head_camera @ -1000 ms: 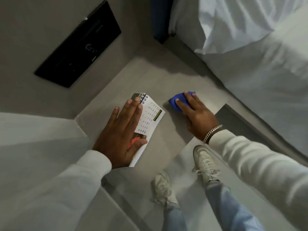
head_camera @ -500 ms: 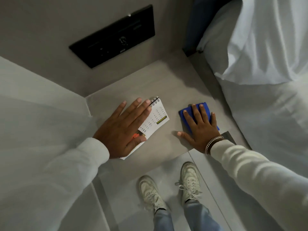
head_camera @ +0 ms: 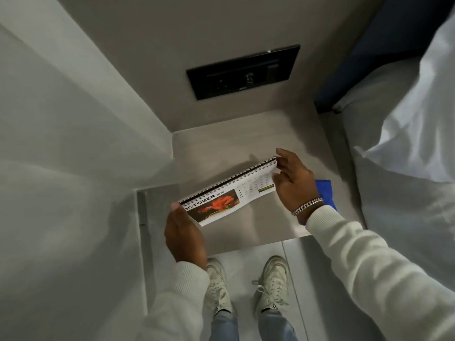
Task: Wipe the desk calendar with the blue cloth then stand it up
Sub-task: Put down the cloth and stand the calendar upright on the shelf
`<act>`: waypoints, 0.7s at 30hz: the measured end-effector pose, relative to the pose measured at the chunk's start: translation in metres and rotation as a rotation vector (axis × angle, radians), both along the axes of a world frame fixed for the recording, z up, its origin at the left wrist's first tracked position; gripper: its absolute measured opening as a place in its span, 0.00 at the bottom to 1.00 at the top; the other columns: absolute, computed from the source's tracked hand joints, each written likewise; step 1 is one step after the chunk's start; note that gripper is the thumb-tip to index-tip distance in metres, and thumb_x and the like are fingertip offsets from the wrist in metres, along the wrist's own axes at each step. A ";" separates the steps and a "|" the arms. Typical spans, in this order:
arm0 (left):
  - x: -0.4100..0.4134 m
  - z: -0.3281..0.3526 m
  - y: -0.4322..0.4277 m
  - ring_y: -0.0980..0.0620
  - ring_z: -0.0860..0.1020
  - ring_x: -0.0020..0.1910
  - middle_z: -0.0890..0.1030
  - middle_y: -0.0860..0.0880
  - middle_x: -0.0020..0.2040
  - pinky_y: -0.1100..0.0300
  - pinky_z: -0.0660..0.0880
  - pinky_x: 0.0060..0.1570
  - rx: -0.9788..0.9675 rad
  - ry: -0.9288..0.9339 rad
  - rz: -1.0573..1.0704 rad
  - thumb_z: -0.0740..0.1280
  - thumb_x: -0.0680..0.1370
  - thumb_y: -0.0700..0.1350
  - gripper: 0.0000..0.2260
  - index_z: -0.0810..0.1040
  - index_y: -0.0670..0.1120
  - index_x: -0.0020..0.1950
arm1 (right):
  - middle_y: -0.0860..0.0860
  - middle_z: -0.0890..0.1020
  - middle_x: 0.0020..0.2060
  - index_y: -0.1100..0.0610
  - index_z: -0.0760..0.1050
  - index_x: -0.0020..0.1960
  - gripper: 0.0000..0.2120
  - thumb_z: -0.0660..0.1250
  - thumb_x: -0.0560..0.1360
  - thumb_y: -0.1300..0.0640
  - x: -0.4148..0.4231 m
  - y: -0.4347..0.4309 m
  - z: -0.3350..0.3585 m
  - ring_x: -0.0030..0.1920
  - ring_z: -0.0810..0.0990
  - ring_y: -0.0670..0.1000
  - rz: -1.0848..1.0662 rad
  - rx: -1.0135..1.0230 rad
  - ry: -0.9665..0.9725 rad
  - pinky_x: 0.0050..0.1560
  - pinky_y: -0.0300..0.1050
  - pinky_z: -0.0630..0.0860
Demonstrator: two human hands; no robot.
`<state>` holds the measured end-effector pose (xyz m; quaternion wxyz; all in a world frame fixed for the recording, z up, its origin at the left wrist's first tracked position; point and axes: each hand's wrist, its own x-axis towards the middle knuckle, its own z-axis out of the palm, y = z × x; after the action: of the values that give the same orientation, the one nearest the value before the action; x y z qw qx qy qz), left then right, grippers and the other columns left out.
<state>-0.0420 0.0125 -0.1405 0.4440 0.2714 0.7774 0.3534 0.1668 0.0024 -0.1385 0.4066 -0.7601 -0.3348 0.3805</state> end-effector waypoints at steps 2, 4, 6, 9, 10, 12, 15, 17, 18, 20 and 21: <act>0.002 -0.002 0.005 0.28 0.73 0.57 0.75 0.27 0.57 0.37 0.70 0.62 0.005 -0.033 -0.015 0.54 0.81 0.56 0.22 0.76 0.39 0.44 | 0.57 0.79 0.57 0.60 0.69 0.67 0.25 0.60 0.72 0.75 -0.002 -0.002 -0.004 0.59 0.78 0.55 -0.014 0.013 0.005 0.64 0.55 0.76; 0.000 0.002 0.012 0.29 0.69 0.46 0.81 0.35 0.45 0.39 0.70 0.56 0.046 -0.096 -0.009 0.54 0.81 0.57 0.22 0.77 0.45 0.37 | 0.58 0.79 0.59 0.60 0.70 0.67 0.26 0.59 0.72 0.77 -0.002 -0.001 -0.006 0.60 0.78 0.55 -0.059 0.044 0.030 0.64 0.54 0.76; -0.001 0.005 0.026 0.44 0.73 0.39 0.81 0.54 0.31 0.49 0.69 0.55 0.069 -0.185 -0.020 0.54 0.81 0.58 0.24 0.78 0.56 0.29 | 0.56 0.78 0.60 0.60 0.70 0.67 0.27 0.60 0.71 0.78 0.000 0.004 -0.007 0.61 0.78 0.54 -0.107 0.081 0.049 0.62 0.53 0.77; 0.000 0.004 0.059 0.65 0.77 0.34 0.80 0.61 0.30 0.58 0.72 0.50 0.123 -0.232 -0.076 0.52 0.82 0.57 0.21 0.76 0.58 0.33 | 0.54 0.77 0.60 0.59 0.69 0.67 0.28 0.60 0.70 0.79 0.006 0.025 -0.007 0.60 0.78 0.52 -0.150 0.133 0.095 0.61 0.51 0.77; 0.002 0.005 0.072 0.69 0.78 0.33 0.81 0.62 0.32 0.59 0.73 0.48 0.141 -0.240 -0.089 0.52 0.82 0.58 0.19 0.76 0.57 0.37 | 0.55 0.77 0.61 0.59 0.68 0.68 0.29 0.60 0.70 0.79 0.008 0.036 -0.008 0.61 0.77 0.52 -0.161 0.142 0.115 0.60 0.48 0.78; 0.006 0.007 0.097 0.69 0.79 0.38 0.81 0.60 0.41 0.56 0.76 0.54 0.170 -0.215 -0.144 0.51 0.82 0.59 0.17 0.77 0.58 0.42 | 0.57 0.76 0.65 0.57 0.66 0.70 0.31 0.60 0.71 0.79 0.012 0.057 -0.008 0.64 0.76 0.52 -0.162 0.149 0.134 0.54 0.38 0.80; 0.013 0.013 0.128 0.57 0.80 0.49 0.83 0.46 0.52 0.50 0.75 0.63 0.176 -0.210 -0.180 0.51 0.81 0.61 0.21 0.79 0.51 0.50 | 0.57 0.72 0.69 0.56 0.63 0.72 0.33 0.59 0.71 0.77 0.015 0.087 -0.010 0.67 0.73 0.53 -0.163 0.177 0.143 0.58 0.45 0.79; 0.017 0.012 0.144 0.53 0.80 0.47 0.82 0.47 0.47 0.48 0.76 0.64 0.151 -0.175 -0.197 0.51 0.80 0.64 0.22 0.78 0.52 0.44 | 0.56 0.72 0.70 0.54 0.61 0.73 0.34 0.59 0.72 0.76 0.018 0.102 -0.013 0.67 0.73 0.52 -0.171 0.162 0.154 0.61 0.54 0.78; 0.018 0.011 0.151 0.54 0.79 0.45 0.81 0.51 0.43 0.48 0.76 0.63 0.148 -0.146 -0.203 0.50 0.79 0.64 0.20 0.76 0.55 0.41 | 0.57 0.73 0.69 0.53 0.60 0.74 0.34 0.59 0.72 0.75 0.019 0.108 -0.014 0.66 0.74 0.52 -0.181 0.154 0.165 0.60 0.54 0.78; 0.019 0.008 0.160 0.57 0.79 0.43 0.79 0.55 0.40 0.48 0.78 0.60 0.151 -0.105 -0.222 0.50 0.79 0.64 0.19 0.74 0.58 0.39 | 0.58 0.76 0.66 0.52 0.58 0.74 0.36 0.58 0.71 0.75 0.021 0.119 -0.017 0.61 0.77 0.51 -0.200 0.139 0.201 0.53 0.50 0.80; 0.018 0.010 0.162 0.58 0.78 0.42 0.79 0.55 0.40 0.49 0.78 0.60 0.147 -0.095 -0.245 0.51 0.79 0.64 0.18 0.74 0.58 0.38 | 0.58 0.76 0.66 0.52 0.57 0.75 0.36 0.58 0.71 0.76 0.021 0.122 -0.017 0.61 0.78 0.51 -0.203 0.127 0.225 0.51 0.47 0.80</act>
<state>-0.0240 0.1746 -0.1308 0.4990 0.3790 0.6887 0.3648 0.1877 0.1249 -0.1551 0.5250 -0.7154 -0.2319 0.3984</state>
